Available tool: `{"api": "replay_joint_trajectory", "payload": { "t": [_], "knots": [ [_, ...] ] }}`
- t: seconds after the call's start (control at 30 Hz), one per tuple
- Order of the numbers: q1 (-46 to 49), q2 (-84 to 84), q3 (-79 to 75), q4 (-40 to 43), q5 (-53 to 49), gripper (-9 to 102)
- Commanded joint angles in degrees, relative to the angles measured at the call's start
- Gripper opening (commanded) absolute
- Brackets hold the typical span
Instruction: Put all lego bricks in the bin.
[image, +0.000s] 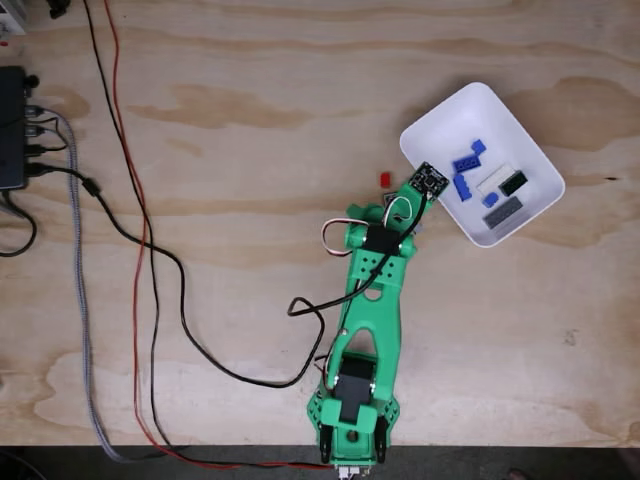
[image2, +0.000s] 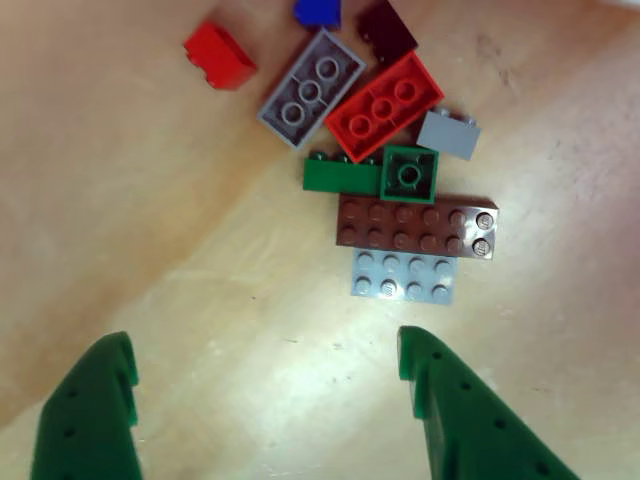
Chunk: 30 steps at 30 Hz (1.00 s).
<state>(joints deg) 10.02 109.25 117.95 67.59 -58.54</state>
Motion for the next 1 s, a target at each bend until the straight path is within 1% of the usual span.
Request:
{"api": "replay_joint_trajectory", "payload": {
  "t": [0.0, 0.23, 0.3, 0.37, 0.5, 0.57, 0.63, 0.67, 0.73, 0.8, 0.83, 0.97],
  "knots": [
    [3.0, -12.3, -0.8, -3.8, -4.3, 29],
    [10.7, -10.6, 7.7, -11.7, -12.9, 31],
    [11.4, -10.6, 10.6, -15.7, -13.4, 31],
    [11.4, -11.3, 11.5, -17.9, -12.7, 31],
    [10.0, -11.6, 11.6, -19.1, -11.8, 29],
    [9.4, -11.2, 11.7, -19.3, -11.8, 25],
    [8.7, -10.5, 12.2, -19.8, -11.8, 24],
    [8.3, -10.3, 12.2, -19.8, -11.7, 22],
    [7.4, -9.7, 12.4, -19.8, -11.3, 15],
    [6.6, -8.8, 12.5, -19.3, -10.2, 4],
    [6.1, -8.3, 12.7, -19.3, -9.1, 1],
    [2.9, -5.3, 12.8, -16.7, -4.2, 0]
  ]
}}
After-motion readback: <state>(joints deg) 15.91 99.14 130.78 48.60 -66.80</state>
